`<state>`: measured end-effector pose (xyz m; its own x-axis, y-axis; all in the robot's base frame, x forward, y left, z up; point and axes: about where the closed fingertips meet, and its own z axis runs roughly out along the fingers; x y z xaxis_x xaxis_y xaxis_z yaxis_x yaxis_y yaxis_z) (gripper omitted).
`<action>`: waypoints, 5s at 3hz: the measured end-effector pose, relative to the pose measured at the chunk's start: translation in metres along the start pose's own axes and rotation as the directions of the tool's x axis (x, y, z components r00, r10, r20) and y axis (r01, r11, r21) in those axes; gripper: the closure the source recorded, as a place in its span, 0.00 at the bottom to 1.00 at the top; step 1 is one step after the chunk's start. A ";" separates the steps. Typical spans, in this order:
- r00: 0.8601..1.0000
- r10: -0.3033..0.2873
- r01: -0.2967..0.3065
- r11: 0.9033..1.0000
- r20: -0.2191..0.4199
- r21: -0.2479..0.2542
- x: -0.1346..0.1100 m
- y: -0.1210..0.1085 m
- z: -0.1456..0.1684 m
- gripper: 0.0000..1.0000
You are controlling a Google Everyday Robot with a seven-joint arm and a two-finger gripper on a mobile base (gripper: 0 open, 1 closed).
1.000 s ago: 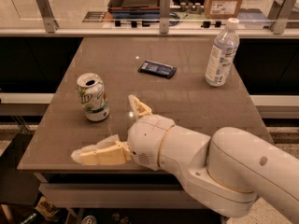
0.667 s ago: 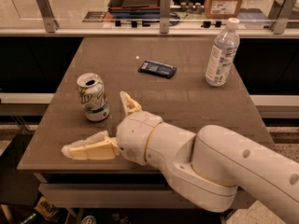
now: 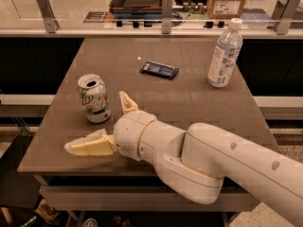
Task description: Move 7up can near blue plastic bottle
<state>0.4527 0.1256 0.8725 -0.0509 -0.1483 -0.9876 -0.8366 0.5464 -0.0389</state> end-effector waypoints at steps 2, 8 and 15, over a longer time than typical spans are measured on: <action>0.999 -0.004 0.006 0.998 -0.033 0.065 0.008 -0.029 0.015 0.00; 1.000 0.007 -0.009 0.994 0.016 0.104 -0.005 -0.051 0.067 0.63; 0.994 -0.051 0.047 0.998 -0.098 -0.040 -0.029 -0.096 -0.087 1.00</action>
Offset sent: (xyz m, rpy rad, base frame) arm 0.0563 0.0036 -0.0248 -0.0382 0.0050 -0.1108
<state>0.4876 0.0058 0.9179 -0.0612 -0.2558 -0.9648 -0.8594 0.5051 -0.0794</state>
